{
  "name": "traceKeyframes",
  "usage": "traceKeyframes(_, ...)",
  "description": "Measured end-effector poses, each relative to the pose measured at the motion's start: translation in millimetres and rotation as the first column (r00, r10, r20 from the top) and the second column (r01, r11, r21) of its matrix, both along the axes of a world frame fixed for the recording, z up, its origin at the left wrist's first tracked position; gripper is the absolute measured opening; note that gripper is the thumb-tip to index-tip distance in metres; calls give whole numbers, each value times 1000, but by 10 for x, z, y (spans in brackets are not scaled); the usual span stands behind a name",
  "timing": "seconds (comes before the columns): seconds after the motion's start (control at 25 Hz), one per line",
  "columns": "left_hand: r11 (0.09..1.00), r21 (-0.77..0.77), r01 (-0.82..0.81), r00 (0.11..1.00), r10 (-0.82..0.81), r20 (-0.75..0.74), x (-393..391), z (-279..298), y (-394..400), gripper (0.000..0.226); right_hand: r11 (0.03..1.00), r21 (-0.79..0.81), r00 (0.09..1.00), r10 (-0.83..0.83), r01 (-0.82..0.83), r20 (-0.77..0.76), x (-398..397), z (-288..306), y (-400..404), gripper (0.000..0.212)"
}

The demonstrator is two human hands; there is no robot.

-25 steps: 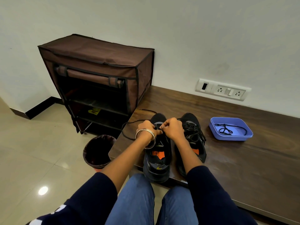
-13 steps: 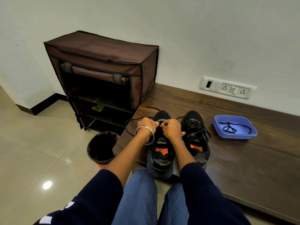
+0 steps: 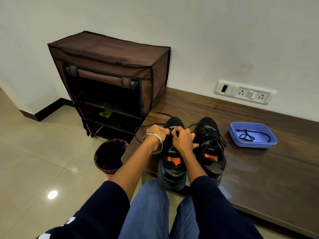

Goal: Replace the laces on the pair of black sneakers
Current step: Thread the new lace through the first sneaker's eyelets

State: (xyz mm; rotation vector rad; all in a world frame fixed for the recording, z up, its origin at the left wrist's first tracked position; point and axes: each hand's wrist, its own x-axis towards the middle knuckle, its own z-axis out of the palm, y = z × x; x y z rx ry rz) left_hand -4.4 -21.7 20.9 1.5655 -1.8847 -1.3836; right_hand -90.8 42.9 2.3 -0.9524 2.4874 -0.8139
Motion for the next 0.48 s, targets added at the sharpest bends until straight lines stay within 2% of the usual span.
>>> traceKeyframes(0.12, 1000, -19, 14, 1000, -14, 17, 7, -3, 17, 23, 1000, -10, 1000, -1, 1, 5, -1, -20, 5, 10)
traceKeyframes(0.32, 999, -49, -1, 1000, 3, 30, -28, -21, 24, 29, 998, -41, 994, -41, 45, 102, 0, -23, 5, 13)
traceKeyframes(0.48, 998, -65, -19, 999, 21, 37, -61, -22, 34, 33, 996, -34, 993, -85, 88, 83, 48, -39, -10, 9)
